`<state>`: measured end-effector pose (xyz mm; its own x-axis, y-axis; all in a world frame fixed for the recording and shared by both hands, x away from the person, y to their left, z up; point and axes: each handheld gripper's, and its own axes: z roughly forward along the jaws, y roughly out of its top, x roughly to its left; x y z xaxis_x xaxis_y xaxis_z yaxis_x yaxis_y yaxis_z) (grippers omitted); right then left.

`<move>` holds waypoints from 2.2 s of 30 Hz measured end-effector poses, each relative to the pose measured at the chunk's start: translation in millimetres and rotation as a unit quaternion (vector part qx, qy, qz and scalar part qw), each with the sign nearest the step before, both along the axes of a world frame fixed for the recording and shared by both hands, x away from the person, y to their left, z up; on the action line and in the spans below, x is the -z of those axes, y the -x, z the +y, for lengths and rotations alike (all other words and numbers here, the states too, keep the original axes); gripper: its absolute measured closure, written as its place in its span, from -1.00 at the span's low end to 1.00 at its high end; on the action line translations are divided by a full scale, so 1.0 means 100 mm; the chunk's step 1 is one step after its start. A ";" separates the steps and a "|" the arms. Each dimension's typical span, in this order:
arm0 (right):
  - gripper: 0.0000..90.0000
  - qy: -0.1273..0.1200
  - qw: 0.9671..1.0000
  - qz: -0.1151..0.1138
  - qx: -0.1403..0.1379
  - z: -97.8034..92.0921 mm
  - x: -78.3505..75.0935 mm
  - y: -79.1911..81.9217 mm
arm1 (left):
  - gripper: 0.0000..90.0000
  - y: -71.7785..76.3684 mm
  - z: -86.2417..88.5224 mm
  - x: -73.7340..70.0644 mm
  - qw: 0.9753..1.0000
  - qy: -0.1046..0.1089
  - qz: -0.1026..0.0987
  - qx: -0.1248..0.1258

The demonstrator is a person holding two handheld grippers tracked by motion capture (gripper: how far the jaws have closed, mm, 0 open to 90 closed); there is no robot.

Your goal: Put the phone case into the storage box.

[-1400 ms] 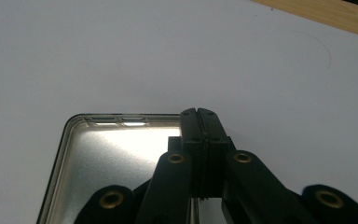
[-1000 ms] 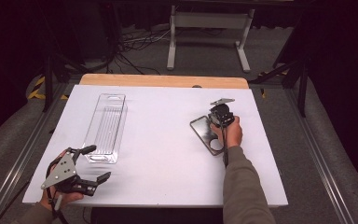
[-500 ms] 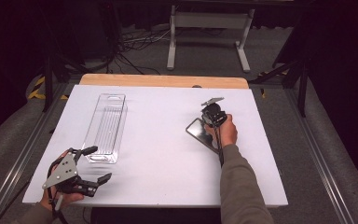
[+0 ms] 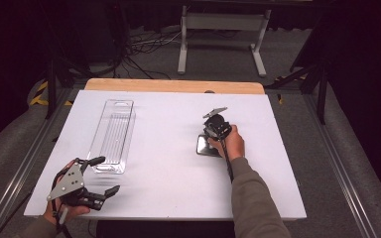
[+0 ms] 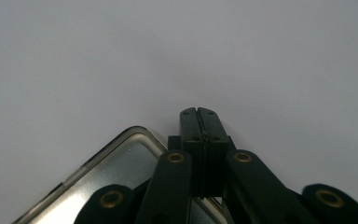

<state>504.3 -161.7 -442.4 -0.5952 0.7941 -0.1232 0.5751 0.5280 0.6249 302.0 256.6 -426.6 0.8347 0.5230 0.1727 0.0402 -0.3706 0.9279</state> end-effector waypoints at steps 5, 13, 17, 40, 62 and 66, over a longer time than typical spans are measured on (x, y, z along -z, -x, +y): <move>1.00 -0.008 1.000 0.002 -0.019 0.06 0.01 0.14 | -0.89 0.00 0.00 0.00 1.000 0.000 0.002 0.000; 1.00 -0.017 0.998 -0.002 -0.056 0.07 0.04 0.47 | -0.89 0.01 -0.03 0.00 1.000 -0.006 0.001 0.000; 1.00 -0.018 0.997 -0.005 -0.071 0.05 0.04 0.60 | -0.89 0.01 -0.03 0.00 1.000 -0.005 0.002 -0.003; 0.96 -0.009 0.994 -0.014 -0.106 -0.23 -0.03 1.20 | -0.89 0.02 -0.05 0.00 1.000 -0.011 0.001 -0.002; 0.99 -0.031 0.993 -0.044 -0.110 -0.31 -0.07 1.39 | -0.88 0.02 -0.06 0.01 1.000 -0.016 0.003 0.001; 1.00 -0.013 0.992 -0.028 -0.119 -0.25 0.02 1.36 | -0.88 0.02 -0.06 0.01 1.000 -0.016 0.004 0.001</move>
